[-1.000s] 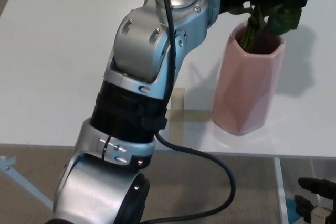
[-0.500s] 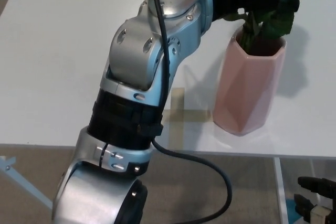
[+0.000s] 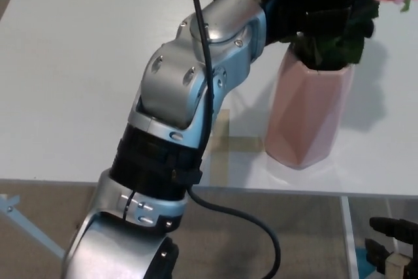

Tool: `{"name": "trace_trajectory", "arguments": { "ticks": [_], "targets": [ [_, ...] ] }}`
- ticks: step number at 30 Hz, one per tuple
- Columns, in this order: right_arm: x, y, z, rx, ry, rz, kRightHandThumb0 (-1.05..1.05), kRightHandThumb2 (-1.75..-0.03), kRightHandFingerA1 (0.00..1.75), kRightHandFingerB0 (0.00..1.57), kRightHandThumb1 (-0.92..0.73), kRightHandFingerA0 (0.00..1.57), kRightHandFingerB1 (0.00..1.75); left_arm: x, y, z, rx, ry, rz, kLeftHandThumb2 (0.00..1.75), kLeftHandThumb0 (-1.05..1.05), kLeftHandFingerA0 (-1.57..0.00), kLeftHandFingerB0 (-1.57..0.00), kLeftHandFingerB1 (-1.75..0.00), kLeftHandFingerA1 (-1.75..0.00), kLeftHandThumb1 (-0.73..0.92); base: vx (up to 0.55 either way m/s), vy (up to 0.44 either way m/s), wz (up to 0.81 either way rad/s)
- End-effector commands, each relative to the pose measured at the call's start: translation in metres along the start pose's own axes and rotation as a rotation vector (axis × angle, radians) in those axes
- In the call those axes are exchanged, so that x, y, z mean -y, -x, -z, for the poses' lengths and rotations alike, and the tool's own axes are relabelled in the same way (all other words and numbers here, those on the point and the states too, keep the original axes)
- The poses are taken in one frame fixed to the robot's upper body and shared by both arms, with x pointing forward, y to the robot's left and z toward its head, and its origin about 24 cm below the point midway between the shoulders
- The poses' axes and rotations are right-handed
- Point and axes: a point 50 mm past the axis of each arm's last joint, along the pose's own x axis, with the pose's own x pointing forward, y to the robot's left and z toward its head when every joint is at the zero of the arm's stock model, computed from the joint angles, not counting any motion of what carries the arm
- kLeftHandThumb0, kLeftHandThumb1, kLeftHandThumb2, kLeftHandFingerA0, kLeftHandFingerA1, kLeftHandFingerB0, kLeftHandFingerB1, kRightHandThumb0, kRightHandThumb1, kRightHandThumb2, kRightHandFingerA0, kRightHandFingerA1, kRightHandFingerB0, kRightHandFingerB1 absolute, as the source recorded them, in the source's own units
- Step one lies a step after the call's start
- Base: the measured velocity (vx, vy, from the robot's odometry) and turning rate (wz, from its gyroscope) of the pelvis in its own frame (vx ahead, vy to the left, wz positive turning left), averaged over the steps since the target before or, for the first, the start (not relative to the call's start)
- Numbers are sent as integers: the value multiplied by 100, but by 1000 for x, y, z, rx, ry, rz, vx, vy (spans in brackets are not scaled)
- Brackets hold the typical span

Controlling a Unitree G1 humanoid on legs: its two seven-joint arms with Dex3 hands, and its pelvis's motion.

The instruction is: Use the left hand to pick up the rose and then lift and insert it into the pink vase.

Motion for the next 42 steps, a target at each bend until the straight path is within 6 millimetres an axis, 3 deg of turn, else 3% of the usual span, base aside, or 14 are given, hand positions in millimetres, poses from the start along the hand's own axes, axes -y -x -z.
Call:
{"name": "trace_trajectory", "arguments": {
  "ticks": [1,2,3,4,8,14,15,18,19,24,25,27,29,42],
  "targets": [
    [-2,0,3,-20,-1,-11,-26,-58,45,60,-63,71,42,3,0,2,-16,-29,79,62,-30,-81,-54,-37,-48,72,0,0,0],
    [-2,0,3,-20,-1,-11,-26,-58,45,60,-63,71,42,3,0,2,-16,-29,81,62,-30,-81,-54,-37,-48,72,0,0,0],
    [-1,0,3,-23,1,-12,-26,-58,45,60,-63,71,42,5,2,-3,-126,-154,162,55,-62,0,-14,-27,-24,50,0,0,0],
    [-1,0,2,-24,3,-13,-26,-58,45,60,-63,71,42,5,3,-4,-158,-189,198,80,-74,0,-7,-17,0,46,0,0,0],
    [-2,0,2,-24,2,-14,-26,-58,45,60,-63,71,42,2,5,-3,-188,-216,253,83,-73,0,0,-4,0,40,0,0,0],
    [-2,0,2,-24,-8,-15,-26,-58,45,60,-63,71,42,-13,11,1,-220,-289,325,82,-73,0,0,-3,0,40,0,0,0],
    [-2,0,2,-24,-7,-16,-26,-58,45,60,-63,71,42,-15,12,1,-222,-295,328,58,-87,0,0,-5,0,47,0,0,0],
    [-2,0,3,-24,0,-18,-27,-59,45,59,-62,71,42,-21,14,2,-225,-317,330,58,-87,0,0,-5,0,48,0,0,0],
    [-2,0,3,-25,-1,-19,-26,-59,45,59,-62,70,41,-26,17,2,-232,-324,329,83,-75,0,0,-3,0,41,0,0,0],
    [0,0,3,-25,-4,-16,-26,-59,45,59,-62,70,41,-37,21,1,-253,-319,323,83,-75,0,0,-2,0,41,0,0,0],
    [0,0,3,-27,-5,-15,-26,-59,44,59,-62,70,41,-39,22,0,-257,-311,321,58,-87,0,0,-4,0,48,0,0,0],
    [-1,0,3,-30,-2,-15,-27,-59,45,59,-62,70,41,-44,24,0,-259,-296,319,57,-86,0,0,-3,0,48,0,0,0],
    [-1,0,3,-31,-2,-15,-27,-59,45,59,-62,70,41,-47,25,0,-259,-293,315,83,-76,0,0,-1,0,42,0,0,0],
    [-3,-1,2,-32,-2,-22,-27,-59,45,59,-62,70,41,-60,36,-8,-260,-341,305,82,-76,0,0,-1,0,43,0,0,0]
  ]
}}
